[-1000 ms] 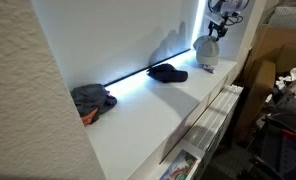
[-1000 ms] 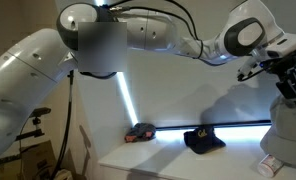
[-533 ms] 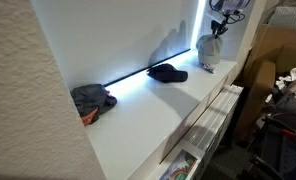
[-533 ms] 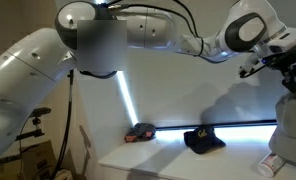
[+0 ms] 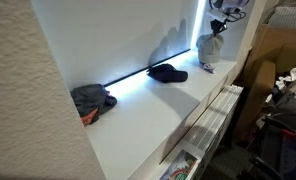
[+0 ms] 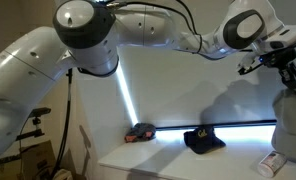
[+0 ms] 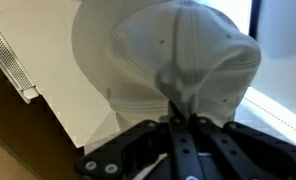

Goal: Move the light gray hat to the left

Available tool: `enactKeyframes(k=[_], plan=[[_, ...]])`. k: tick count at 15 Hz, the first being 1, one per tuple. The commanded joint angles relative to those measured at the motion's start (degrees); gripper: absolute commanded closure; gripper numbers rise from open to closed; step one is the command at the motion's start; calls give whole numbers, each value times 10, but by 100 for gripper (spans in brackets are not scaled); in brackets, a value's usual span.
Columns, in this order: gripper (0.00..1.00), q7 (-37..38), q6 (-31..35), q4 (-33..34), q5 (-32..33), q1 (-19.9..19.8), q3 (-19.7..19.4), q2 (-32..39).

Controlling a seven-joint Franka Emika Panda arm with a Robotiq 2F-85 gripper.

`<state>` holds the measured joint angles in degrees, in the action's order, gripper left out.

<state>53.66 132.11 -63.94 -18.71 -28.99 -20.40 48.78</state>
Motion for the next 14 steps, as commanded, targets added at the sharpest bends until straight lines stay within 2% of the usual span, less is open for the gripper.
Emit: enactKeyframes(k=[1,6,9,11,14], plan=[[99,-48,-61,2,10,31,31,-48],[99,-49,-58,16,49,93,16,-112],[99,-72,-66,25,56,103,26,-138],[99,-138,-94,34,31,87,51,-149],[99,-215,-138,3,-1,90,76,-197]])
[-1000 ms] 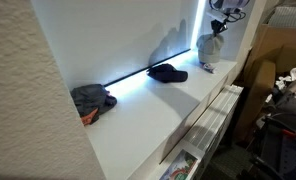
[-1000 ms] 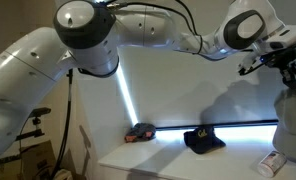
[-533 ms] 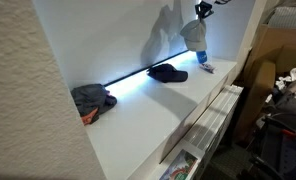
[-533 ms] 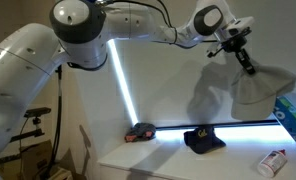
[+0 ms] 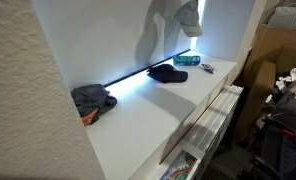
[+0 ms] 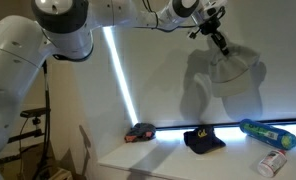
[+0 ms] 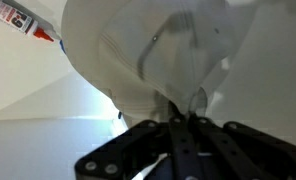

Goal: Move the light gray hat to the left

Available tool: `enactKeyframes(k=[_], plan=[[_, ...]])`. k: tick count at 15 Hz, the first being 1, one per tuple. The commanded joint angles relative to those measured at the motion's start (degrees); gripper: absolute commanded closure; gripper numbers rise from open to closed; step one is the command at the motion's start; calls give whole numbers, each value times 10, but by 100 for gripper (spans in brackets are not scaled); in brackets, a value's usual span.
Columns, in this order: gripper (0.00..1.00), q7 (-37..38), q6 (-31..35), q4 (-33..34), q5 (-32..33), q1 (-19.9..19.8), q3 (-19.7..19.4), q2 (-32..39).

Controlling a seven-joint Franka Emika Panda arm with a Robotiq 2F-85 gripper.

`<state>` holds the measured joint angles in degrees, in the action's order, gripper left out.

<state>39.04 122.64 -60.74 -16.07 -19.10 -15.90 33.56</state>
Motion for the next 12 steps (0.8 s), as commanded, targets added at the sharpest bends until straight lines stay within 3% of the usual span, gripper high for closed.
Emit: enactKeyframes(k=[1,5,12], plan=[[99,-84,-61,-25,-36,-5,38,-47],[99,-99,-118,-48,-15,51,70,-68],[99,-51,-139,-138,167,233,77,-82]])
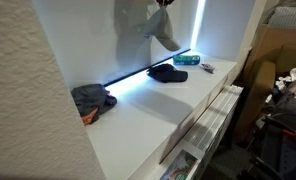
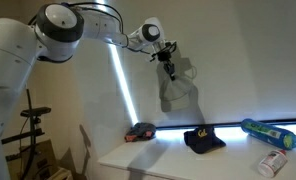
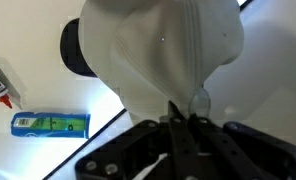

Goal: Move the light gray hat to the left

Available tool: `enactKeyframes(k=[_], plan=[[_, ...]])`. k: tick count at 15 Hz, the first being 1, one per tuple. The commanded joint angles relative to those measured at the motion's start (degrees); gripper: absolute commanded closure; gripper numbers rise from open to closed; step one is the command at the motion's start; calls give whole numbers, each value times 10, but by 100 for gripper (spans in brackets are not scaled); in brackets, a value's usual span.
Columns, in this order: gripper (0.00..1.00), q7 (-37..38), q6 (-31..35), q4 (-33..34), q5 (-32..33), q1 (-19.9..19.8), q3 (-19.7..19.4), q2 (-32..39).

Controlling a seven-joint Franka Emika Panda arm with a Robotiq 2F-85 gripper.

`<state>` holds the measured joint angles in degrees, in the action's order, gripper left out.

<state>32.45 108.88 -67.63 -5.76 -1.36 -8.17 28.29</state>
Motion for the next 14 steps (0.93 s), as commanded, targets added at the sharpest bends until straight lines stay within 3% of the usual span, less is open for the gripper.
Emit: enactKeyframes(k=[1,4,7,9,14], plan=[[99,25,-1,-87,93,83,1,-29],[99,61,-17,-124,178,147,19,-19],[99,60,-54,-143,242,182,36,-4],[99,39,-79,-136,247,183,49,11],[99,38,-14,-142,183,149,68,10]])
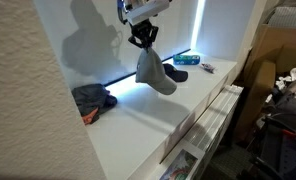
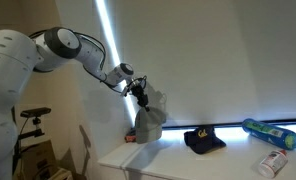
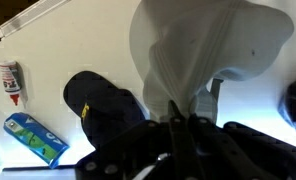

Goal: Move the light gray hat to the left

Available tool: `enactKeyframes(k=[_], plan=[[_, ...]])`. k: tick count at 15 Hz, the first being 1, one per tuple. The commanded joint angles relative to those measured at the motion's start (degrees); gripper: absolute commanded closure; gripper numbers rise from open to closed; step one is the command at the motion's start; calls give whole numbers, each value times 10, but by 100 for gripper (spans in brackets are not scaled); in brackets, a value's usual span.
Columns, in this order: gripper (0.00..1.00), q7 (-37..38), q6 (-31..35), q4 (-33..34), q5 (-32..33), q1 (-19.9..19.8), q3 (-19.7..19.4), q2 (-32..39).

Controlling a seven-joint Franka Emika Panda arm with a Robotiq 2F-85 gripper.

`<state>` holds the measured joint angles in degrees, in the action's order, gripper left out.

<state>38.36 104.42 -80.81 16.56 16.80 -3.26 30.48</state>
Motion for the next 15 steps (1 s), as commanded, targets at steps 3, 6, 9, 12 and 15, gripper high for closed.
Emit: enactKeyframes(k=[3,6,9,12,15], plan=[[99,-71,44,-21,-138,-67,38,-23],[94,-61,32,3,-132,-55,23,-3],[73,-59,32,3,-130,-52,23,-1],[70,-58,32,3,-130,-50,23,-1],[70,-58,32,3,-130,-50,23,-1]])
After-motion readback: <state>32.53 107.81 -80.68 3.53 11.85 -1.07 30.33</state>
